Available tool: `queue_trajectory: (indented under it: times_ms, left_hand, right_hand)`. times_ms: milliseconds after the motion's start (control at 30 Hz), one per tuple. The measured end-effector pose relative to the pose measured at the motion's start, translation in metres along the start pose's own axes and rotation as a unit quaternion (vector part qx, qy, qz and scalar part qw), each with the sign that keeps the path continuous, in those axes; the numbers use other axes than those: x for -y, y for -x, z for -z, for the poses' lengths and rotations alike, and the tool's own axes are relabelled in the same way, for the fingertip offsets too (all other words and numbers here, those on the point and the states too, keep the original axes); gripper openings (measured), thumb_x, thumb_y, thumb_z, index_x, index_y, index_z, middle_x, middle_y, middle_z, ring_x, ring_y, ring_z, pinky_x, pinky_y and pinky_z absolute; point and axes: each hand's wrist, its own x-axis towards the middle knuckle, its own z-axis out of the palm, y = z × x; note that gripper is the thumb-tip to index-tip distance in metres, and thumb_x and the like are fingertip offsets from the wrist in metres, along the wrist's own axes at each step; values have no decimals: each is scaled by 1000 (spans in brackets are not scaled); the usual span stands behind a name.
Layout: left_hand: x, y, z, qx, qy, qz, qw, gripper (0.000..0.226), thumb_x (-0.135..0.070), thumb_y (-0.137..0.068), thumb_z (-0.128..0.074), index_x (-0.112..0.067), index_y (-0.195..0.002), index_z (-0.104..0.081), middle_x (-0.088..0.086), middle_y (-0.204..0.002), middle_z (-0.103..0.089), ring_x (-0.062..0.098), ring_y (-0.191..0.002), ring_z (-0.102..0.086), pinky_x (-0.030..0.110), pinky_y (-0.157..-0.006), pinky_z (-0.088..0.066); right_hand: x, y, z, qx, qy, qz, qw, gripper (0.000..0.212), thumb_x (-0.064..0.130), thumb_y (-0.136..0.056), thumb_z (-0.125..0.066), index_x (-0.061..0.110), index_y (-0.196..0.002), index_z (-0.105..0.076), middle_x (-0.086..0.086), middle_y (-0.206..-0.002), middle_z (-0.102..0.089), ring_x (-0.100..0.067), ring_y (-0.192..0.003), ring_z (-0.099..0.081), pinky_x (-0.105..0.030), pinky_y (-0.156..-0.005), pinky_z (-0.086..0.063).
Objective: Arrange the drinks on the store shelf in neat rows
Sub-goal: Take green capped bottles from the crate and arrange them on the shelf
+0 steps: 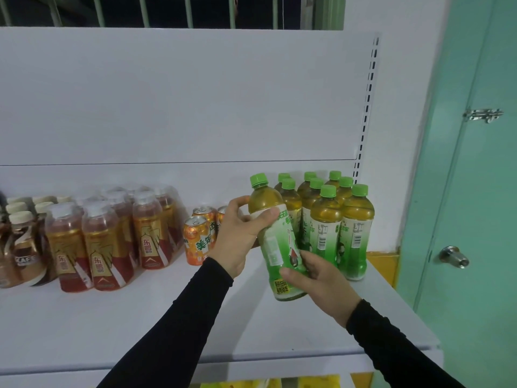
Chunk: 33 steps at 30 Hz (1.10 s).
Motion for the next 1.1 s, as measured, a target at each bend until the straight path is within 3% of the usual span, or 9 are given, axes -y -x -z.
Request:
queue_trajectory:
  times_ms: [133, 300, 433, 533, 633, 767, 833, 933, 1100]
  left_hand:
    - [-6, 4, -3, 30, -20, -20, 999, 53, -32, -82, -77, -30, -128, -51, 12, -109, -69, 16, -83, -73, 22, -61, -54]
    - [5, 11, 6, 121, -39, -1, 992, 82, -19, -83, -77, -44, -147, -33, 12, -115, -71, 29, -105, -71, 51, -88, -58]
    - [7, 13, 7, 108, -47, -6, 993, 88, -10, -84, -78, -41, -150, -29, 9, -106, -75, 28, -99, -73, 49, -80, -61]
    - [5, 12, 8, 79, -27, 5, 996, 86, -9, -82, -79, -37, -149, -34, 11, -103, -76, 30, -93, -74, 45, -70, -61]
    - [0, 8, 9, 51, -2, 24, 998, 81, -10, -81, -80, -36, -146, -39, 12, -104, -76, 28, -85, -75, 39, -62, -59]
    - [-8, -4, 11, 9, 31, 61, 998, 71, -19, -81, -80, -34, -141, -44, 8, -99, -76, 24, -77, -74, 38, -62, -59]
    - [-12, -7, 9, -5, 43, 80, 996, 64, -21, -83, -79, -30, -138, -48, 5, -90, -77, 21, -72, -73, 36, -59, -58]
    - [-20, -7, 4, -11, 51, 106, 993, 54, -22, -86, -76, -20, -135, -52, 3, -78, -74, 17, -61, -71, 29, -49, -54]
    - [-30, -4, -1, 18, 63, 169, 983, 38, -29, -89, -73, -8, -119, -62, 8, -68, -71, 19, -53, -69, 27, -46, -54]
  right_hand:
    - [2, -2, 2, 20, -85, -21, 996, 35, 30, -83, -63, 18, -116, -66, -3, -113, -73, -20, -106, -69, -34, -92, -55]
    - [6, -2, 5, 44, -201, -94, 974, 42, 28, -84, -57, 12, -123, -63, -9, -120, -70, -24, -112, -66, -43, -96, -54]
    - [4, 0, 3, 60, -194, -108, 973, 44, 31, -87, -55, 13, -127, -61, -9, -123, -69, -24, -115, -64, -43, -97, -53]
    - [4, 0, 3, 48, -146, -85, 985, 46, 39, -82, -57, 22, -124, -62, -3, -122, -70, -19, -114, -65, -42, -99, -52]
    - [8, 2, 7, 44, -53, -2, 998, 45, 38, -83, -62, 37, -127, -51, 5, -122, -68, -9, -111, -65, -30, -92, -55]
    - [8, 3, 11, 70, 110, 117, 985, 95, 47, -74, -81, 36, -149, -25, 10, -141, -54, -9, -123, -58, -27, -101, -48]
    - [8, -2, 11, 49, 199, 147, 968, 103, 56, -68, -81, 45, -149, -19, 14, -144, -47, -2, -127, -51, -26, -105, -45]
    - [13, -8, 7, -7, 252, 179, 951, 98, 60, -68, -79, 61, -143, -16, 13, -141, -46, 0, -126, -47, -32, -105, -46]
    - [23, -12, 3, -59, 263, 217, 938, 87, 69, -67, -71, 69, -134, -16, 17, -138, -47, 1, -127, -44, -32, -103, -46]
